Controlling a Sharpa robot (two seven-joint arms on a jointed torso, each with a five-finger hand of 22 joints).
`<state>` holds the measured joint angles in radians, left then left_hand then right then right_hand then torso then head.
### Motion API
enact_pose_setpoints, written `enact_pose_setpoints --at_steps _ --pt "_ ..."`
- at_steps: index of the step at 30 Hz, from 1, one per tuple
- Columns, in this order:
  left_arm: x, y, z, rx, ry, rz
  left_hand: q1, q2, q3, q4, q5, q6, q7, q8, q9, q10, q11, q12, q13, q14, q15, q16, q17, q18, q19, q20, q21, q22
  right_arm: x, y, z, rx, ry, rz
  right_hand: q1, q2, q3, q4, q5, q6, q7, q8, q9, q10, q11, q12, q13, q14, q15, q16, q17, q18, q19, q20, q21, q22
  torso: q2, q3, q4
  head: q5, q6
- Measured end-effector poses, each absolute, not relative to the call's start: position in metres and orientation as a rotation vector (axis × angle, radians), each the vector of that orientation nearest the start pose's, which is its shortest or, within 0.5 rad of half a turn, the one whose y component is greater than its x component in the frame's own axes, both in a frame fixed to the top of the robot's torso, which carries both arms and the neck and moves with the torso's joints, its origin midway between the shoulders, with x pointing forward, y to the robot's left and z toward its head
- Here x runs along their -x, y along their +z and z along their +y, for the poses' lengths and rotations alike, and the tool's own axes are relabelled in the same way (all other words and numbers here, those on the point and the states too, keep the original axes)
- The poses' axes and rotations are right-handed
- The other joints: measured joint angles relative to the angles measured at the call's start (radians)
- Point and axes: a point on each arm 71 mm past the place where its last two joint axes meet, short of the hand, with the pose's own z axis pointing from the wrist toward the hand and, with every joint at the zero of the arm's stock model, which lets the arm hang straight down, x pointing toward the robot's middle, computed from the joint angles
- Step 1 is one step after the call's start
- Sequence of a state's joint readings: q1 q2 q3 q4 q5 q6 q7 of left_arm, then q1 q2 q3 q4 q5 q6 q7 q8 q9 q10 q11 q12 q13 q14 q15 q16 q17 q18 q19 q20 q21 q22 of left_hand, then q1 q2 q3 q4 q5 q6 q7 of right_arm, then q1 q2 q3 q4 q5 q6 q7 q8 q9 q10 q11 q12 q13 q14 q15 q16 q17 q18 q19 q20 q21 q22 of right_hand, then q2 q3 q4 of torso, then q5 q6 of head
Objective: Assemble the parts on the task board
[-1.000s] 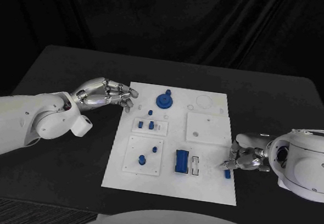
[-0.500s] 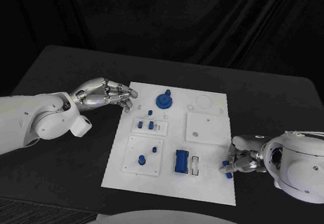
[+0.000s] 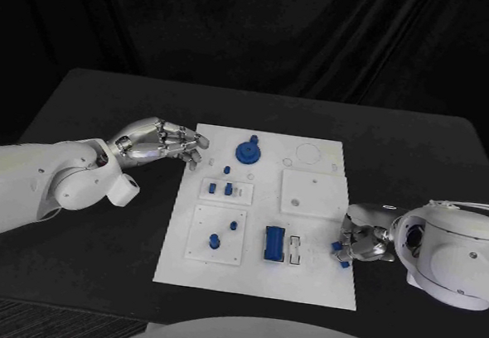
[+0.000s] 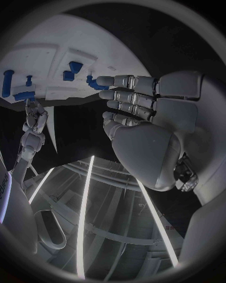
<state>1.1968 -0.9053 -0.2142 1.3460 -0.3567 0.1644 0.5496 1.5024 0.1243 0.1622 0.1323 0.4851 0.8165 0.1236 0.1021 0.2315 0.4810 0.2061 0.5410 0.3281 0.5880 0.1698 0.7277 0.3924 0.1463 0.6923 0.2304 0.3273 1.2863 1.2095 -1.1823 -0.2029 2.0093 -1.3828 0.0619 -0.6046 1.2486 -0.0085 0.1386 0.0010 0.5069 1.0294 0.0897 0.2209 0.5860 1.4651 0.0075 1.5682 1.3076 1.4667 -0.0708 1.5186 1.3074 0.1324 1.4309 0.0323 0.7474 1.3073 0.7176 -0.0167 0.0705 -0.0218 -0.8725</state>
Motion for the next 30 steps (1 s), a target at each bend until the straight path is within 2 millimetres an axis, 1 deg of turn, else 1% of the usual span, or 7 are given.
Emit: enact_pose_setpoints --at_steps 4,5,6,8,11,13,30 --pt "-0.471 -0.24 0.268 0.658 -1.654 1.776 0.0 0.0 0.0 0.0 0.0 0.0 0.0 0.0 0.0 0.0 0.0 0.0 0.0 0.0 0.0 0.0 0.0 0.0 0.0 0.0 0.0 0.002 -0.352 -0.226 -0.241 0.044 0.294 2.284 -0.02 0.007 0.015 0.007 0.0 0.004 -0.001 -0.056 -0.002 0.0 0.0 0.0 0.0 0.0 0.0 0.0 0.0 0.0 0.0 0.0 0.0 0.0 0.0 0.0002 0.0001 0.0 0.0" --pt "-0.471 -0.24 0.268 0.659 -1.654 1.776 0.0 0.0 0.0 0.0 0.0 0.0 0.0 0.0 0.0 0.0 0.0 0.0 0.0 0.0 0.0 0.0 0.0 0.0 0.0 0.0 0.0 0.003 -0.352 -0.226 -0.242 0.032 0.301 2.285 -0.03 0.005 0.048 -0.019 -0.001 0.009 -0.002 -0.056 -0.002 0.0 0.0 0.0 0.0 -0.001 0.002 0.0 0.0 0.0 0.002 0.002 0.003 0.0 0.0 0.0003 0.0005 0.0 0.0" --pt "-0.471 -0.24 0.268 0.659 -1.654 1.776 0.0 0.0 0.0 0.0 0.0 0.0 0.0 0.0 0.0 0.0 0.0 0.0 0.0 0.0 0.0 0.0 0.0 0.0 0.0 0.0 0.0 0.003 -0.351 -0.226 -0.242 0.013 0.311 2.288 -0.034 0.003 0.056 -0.024 -0.001 0.01 0.0 -0.056 -0.019 0.0 0.0 0.0 0.0 -0.002 0.002 0.0 0.0 0.0 0.003 0.003 0.005 0.0 0.0 0.0003 0.0006 0.0 0.0" --pt "-0.471 -0.24 0.268 0.659 -1.654 1.776 0.0 0.0 0.007 -0.001 0.0 0.0 0.0 0.0 0.0 0.0 0.0 0.0 -0.002 0.0 0.0 0.0 -0.001 0.0 -0.004 -0.004 0.0 0.005 -0.35 -0.226 -0.243 -0.042 0.341 2.297 -0.048 0.003 0.074 -0.03 0.0 0.014 0.0 -0.056 -0.122 0.0 0.0 0.0 0.0 -0.002 0.002 0.0 0.0 0.0 0.004 0.004 0.008 0.0 0.0 0.0003 0.0012 0.001 0.0" --pt "-0.47 -0.24 0.268 0.659 -1.654 1.777 0.0 0.0 0.007 -0.001 0.0 0.0 0.0 0.0 0.0 0.0 0.0 0.0 -0.002 0.0 0.0 0.0 -0.001 0.0 -0.004 -0.004 0.0 0.005 -0.348 -0.225 -0.245 -0.148 0.392 2.327 -0.076 -0.006 0.13 -0.073 0.021 0.025 -0.001 -0.055 -0.156 0.0 0.0 0.0 0.0 -0.002 0.002 0.0 0.0 0.0 0.004 0.004 0.008 0.001 0.0 0.0003 0.0016 0.0 0.0" --pt "-0.47 -0.24 0.268 0.66 -1.654 1.778 0.0 0.0 0.007 -0.001 0.0 0.0 0.0 0.0 0.0 0.0 0.0 0.0 -0.002 0.0 0.0 0.0 -0.001 0.0 -0.004 -0.004 0.0 0.005 -0.349 -0.224 -0.245 -0.224 0.428 2.348 -0.096 -0.009 0.165 -0.106 0.027 0.027 -0.003 -0.055 -0.156 0.0 0.0 0.0 0.0 -0.002 0.002 0.0 0.0 0.0 0.004 0.004 0.006 0.001 0.0 0.0003 0.0017 -0.001 0.0" --pt "-0.471 -0.24 0.266 0.659 -1.655 1.783 0.0 0.0 0.01 -0.004 0.0 0.0 0.0 0.0 0.0 0.0 0.0 0.0 -0.003 0.0 0.0 0.0 -0.001 0.0 -0.004 -0.004 0.0 0.008 -0.357 -0.23 -0.232 -0.738 0.646 2.474 -0.142 0.001 0.193 -0.109 0.022 0.032 -0.008 -0.053 -0.146 0.0 0.0 0.0 0.0 -0.003 0.004 0.0 0.0 0.0 -0.004 0.004 -0.022 0.001 0.001 -0.0015 0.003 0.001 0.0"
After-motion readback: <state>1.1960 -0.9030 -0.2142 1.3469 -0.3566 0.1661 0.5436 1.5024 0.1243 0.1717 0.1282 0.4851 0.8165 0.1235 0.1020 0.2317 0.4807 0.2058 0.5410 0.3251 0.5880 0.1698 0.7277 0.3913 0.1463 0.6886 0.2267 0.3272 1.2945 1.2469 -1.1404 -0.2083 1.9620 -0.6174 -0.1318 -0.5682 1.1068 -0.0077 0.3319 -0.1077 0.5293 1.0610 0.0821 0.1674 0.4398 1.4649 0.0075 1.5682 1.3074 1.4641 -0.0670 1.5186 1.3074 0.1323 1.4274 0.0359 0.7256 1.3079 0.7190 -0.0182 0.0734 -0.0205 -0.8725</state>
